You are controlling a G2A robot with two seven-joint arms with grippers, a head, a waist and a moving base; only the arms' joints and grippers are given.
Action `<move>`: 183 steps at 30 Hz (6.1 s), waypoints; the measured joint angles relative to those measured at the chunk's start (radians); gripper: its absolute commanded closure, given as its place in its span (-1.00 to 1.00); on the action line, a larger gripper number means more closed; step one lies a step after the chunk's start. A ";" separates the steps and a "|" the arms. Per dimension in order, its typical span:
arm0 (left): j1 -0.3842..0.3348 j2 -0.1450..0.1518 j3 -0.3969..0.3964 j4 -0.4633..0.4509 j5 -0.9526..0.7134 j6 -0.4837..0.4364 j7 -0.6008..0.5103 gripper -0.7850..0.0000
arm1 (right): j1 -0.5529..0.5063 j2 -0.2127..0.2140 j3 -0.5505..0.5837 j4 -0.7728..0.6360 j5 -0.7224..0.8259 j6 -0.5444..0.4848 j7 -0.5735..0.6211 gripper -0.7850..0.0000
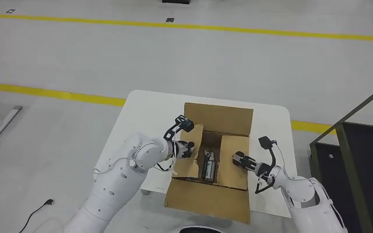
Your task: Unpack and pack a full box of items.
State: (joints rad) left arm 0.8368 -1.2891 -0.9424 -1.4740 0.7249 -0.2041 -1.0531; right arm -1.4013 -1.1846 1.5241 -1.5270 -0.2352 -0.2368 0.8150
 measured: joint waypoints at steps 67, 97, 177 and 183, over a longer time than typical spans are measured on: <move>-0.119 -0.035 0.064 0.167 -0.072 0.030 0.024 -1.00 | 0.462 -0.025 -0.077 0.621 0.329 -0.014 -0.317 1.00; -0.008 0.012 -0.011 -0.001 0.049 0.014 -0.067 -1.00 | 0.301 0.031 -0.033 0.368 0.345 -0.238 0.107 1.00; 0.548 0.213 -0.336 -0.425 0.473 -0.717 0.262 -1.00 | 0.256 0.041 -0.212 0.381 0.359 -0.335 0.013 1.00; 0.485 0.199 -0.239 -0.390 0.484 -0.651 0.345 -1.00 | 0.256 0.044 -0.215 0.378 0.360 -0.330 0.008 1.00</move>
State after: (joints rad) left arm 1.3214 -1.0896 -1.1812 -1.8640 1.2086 -0.8547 -0.7077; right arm -1.1449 -1.1410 1.3088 -1.1487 0.1246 -0.5664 0.8233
